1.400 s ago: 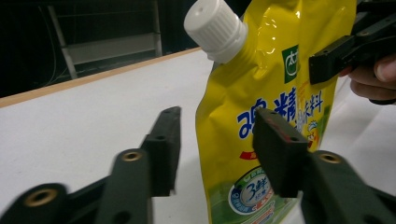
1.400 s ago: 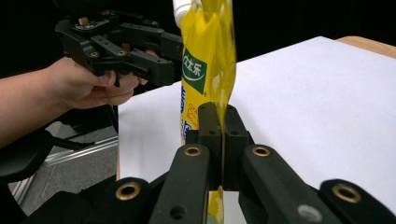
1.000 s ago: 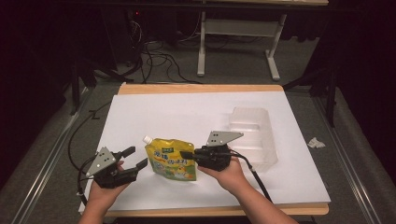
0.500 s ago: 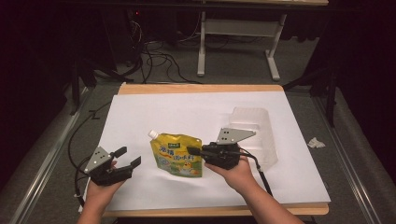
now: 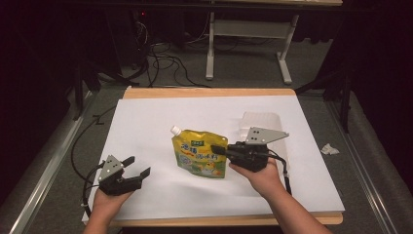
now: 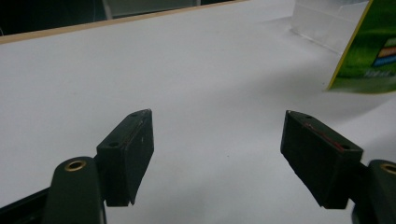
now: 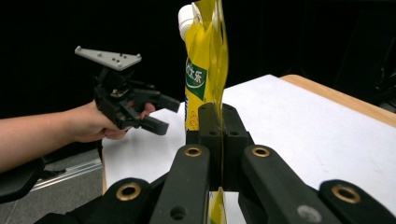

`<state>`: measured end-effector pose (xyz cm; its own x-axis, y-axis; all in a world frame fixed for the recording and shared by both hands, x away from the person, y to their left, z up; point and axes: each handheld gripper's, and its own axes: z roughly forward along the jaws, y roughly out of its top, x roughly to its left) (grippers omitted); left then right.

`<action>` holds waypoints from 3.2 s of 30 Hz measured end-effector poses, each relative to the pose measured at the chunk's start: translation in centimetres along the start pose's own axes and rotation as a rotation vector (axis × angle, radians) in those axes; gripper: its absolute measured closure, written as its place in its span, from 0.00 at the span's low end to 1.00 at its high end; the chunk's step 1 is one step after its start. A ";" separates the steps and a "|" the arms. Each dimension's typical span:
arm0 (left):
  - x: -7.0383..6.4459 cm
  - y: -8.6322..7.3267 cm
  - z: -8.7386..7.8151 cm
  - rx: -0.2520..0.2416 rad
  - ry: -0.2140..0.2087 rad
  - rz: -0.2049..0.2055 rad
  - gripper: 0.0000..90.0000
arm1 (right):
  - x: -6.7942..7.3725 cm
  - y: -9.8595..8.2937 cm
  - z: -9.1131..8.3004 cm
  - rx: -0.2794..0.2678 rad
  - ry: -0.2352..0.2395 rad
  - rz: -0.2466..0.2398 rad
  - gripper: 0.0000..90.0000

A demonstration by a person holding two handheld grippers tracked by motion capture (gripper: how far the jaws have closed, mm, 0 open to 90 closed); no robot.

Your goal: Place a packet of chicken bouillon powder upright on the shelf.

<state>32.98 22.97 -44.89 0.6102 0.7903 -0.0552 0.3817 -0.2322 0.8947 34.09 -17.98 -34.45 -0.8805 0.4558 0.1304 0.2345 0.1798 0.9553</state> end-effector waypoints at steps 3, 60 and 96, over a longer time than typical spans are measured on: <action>0.0 -0.1 0.1 0.001 0.005 -0.001 0.29 | -0.5 0.3 -0.8 -0.008 -0.019 0.001 1.00; -0.6 -0.4 -1.2 -0.055 0.003 -0.031 0.29 | -11.4 2.0 -14.0 -0.095 -0.348 0.032 1.00; -0.3 -0.9 -1.4 -0.036 0.028 -0.021 0.29 | -17.2 0.5 -11.2 -0.049 -0.350 0.064 1.00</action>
<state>31.45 23.76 -45.06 0.5821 0.8107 -0.0622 0.3689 -0.1952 0.9087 44.75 -35.50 -33.22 -0.6677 0.7376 0.1000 0.2573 0.1026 0.9609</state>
